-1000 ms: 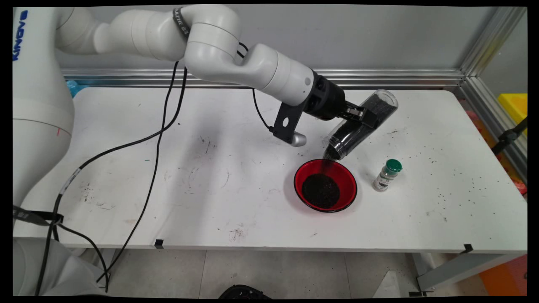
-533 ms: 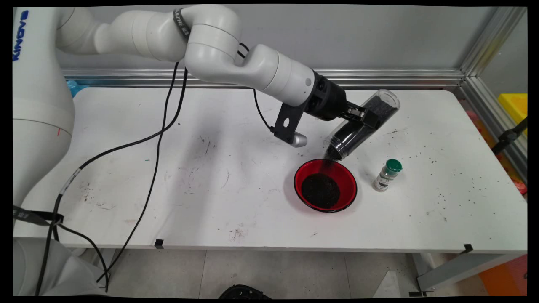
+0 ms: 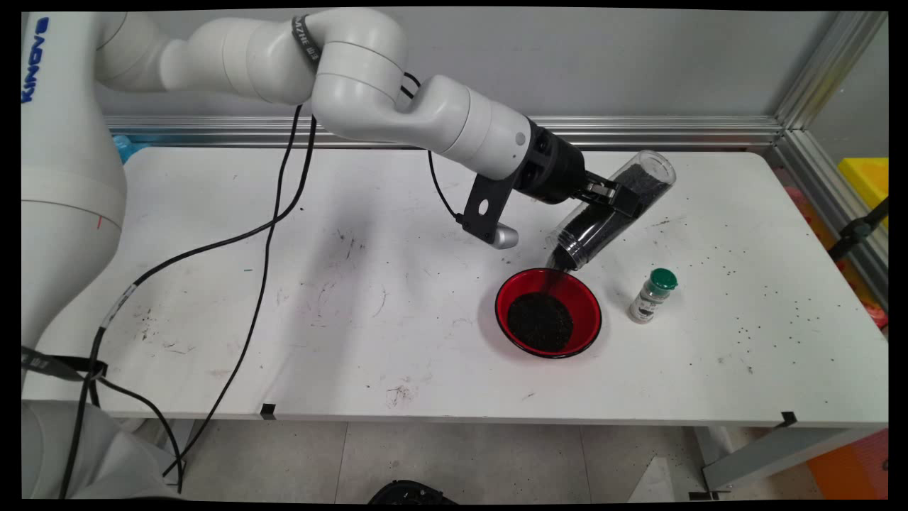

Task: Pour the black seasoning powder in the red bowl

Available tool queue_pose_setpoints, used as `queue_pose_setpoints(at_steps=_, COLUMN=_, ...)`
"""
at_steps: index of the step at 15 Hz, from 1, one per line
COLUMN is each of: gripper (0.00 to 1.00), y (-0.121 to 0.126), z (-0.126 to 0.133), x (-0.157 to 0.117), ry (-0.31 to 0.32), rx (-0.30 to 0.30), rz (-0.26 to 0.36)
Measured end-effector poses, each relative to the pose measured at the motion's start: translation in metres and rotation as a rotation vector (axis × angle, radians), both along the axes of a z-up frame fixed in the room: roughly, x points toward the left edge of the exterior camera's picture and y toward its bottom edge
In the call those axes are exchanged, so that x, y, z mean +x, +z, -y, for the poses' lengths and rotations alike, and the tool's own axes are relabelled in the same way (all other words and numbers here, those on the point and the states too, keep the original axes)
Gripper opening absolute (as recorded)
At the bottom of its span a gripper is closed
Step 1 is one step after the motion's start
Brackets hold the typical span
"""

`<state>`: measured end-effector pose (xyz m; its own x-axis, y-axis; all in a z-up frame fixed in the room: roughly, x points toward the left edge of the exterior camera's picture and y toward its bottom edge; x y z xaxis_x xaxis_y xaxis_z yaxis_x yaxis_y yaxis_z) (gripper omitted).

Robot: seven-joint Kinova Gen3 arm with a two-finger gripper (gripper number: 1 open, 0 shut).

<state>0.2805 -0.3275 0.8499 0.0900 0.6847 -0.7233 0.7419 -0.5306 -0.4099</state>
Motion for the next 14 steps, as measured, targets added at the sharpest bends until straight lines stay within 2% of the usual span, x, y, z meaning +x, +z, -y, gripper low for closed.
queue_pose_setpoints(at_steps=14, gripper=0.00, y=-0.0009, z=0.0018, x=-0.0018, ry=0.005, rx=0.002, rz=-0.006)
